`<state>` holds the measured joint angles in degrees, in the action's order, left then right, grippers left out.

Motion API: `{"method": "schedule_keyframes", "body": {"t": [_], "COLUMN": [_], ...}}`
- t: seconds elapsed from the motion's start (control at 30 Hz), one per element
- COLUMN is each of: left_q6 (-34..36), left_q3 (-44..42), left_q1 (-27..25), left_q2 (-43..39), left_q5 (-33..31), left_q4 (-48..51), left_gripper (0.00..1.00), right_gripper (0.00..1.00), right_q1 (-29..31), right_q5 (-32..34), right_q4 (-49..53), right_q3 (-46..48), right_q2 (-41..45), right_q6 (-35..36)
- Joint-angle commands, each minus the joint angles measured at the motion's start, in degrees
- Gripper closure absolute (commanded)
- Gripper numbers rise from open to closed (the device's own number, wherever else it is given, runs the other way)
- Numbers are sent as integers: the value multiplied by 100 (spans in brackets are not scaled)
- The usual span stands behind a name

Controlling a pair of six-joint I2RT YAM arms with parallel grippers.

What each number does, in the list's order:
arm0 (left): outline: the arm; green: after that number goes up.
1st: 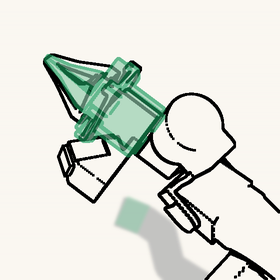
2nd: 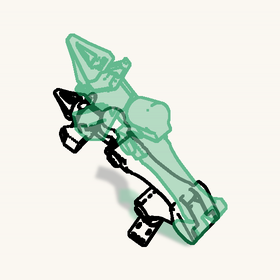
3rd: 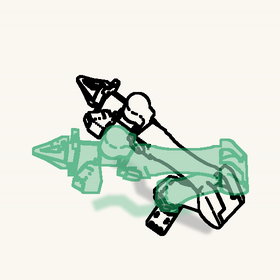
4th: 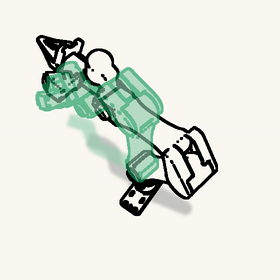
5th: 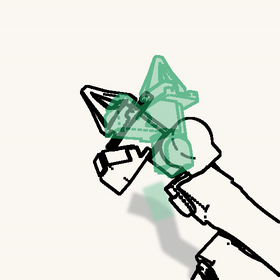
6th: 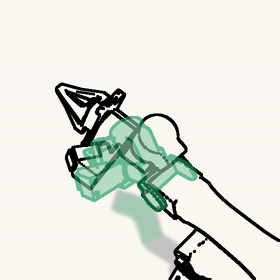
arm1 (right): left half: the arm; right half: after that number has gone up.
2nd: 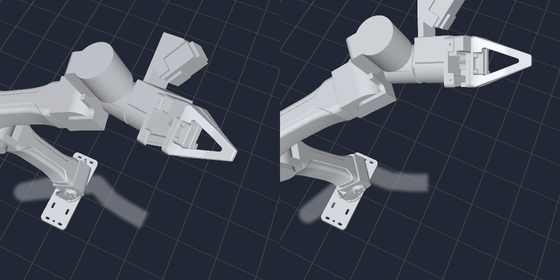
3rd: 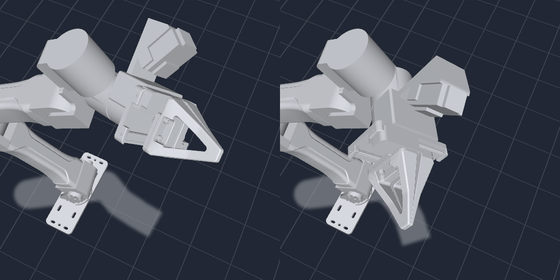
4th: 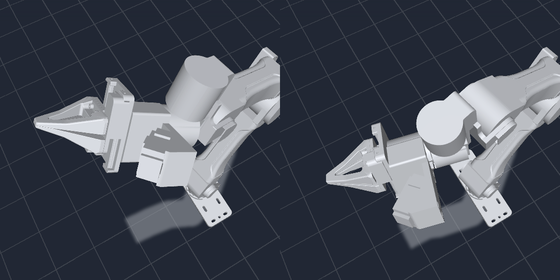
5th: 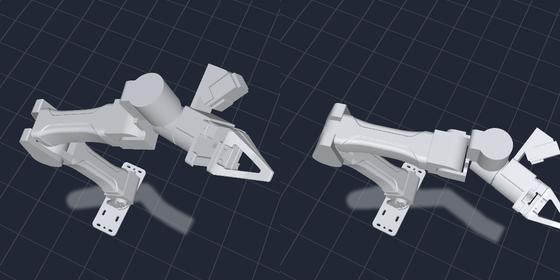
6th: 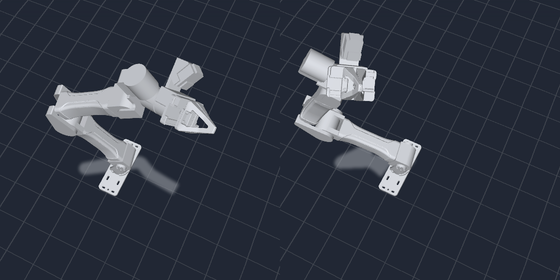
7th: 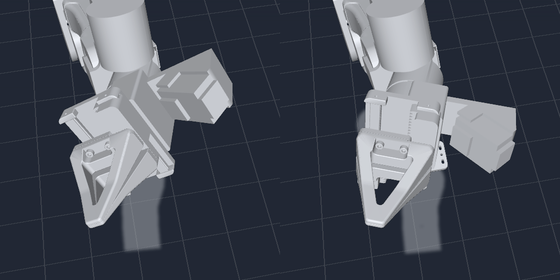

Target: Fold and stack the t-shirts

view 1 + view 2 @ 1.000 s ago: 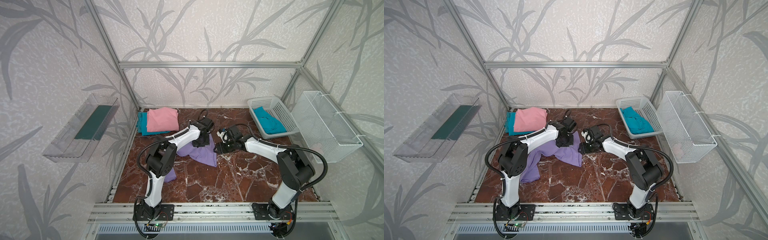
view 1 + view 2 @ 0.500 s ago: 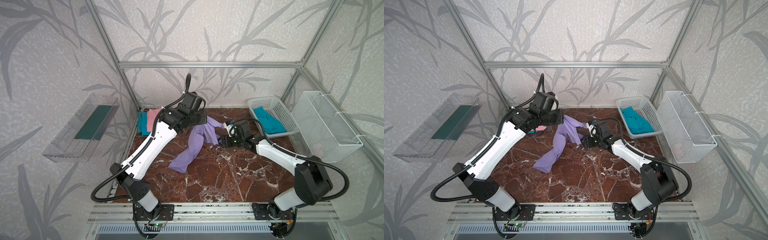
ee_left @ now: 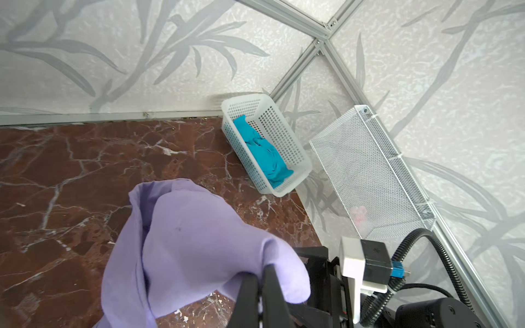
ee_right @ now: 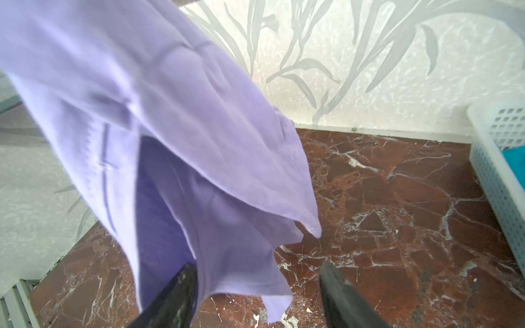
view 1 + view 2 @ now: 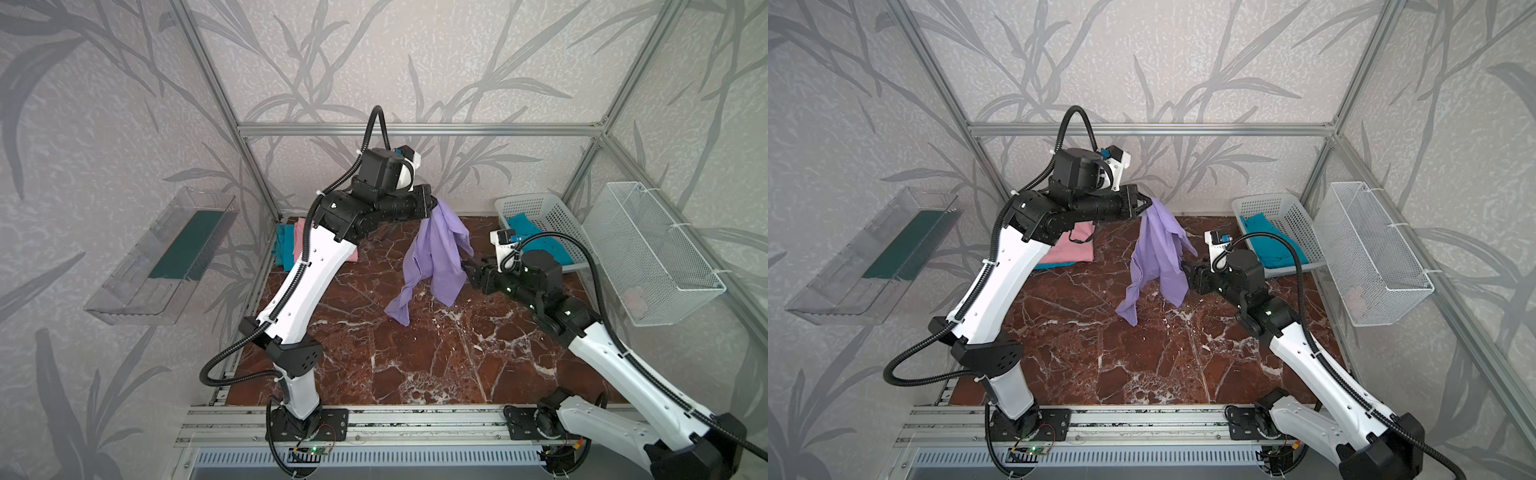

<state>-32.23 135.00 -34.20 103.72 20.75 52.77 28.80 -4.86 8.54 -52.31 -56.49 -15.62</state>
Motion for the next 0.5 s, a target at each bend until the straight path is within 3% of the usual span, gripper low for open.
{"method": "schedule_keyframes", "body": {"t": [0.0,0.23,0.47], "left_q6": [-212,-749,-1122], "left_q3": [-302,-1486,-2343], "left_q1": [162,519,1038], "left_q2": [-44,-319,-718], "left_q5": [719,971,1121], "left_q4": [-401,-1135,-1644], "left_gripper": [100,100,100], "right_gripper": [31,31,28], "right_q1": [70,424,1197], "right_q5": [157,-261,-62], "right_q4": [185,-127,-500], "right_q3": [-36,-306,55], "right_q2": [-42,-716,-966], "right_q6": [72,-69,80]}}
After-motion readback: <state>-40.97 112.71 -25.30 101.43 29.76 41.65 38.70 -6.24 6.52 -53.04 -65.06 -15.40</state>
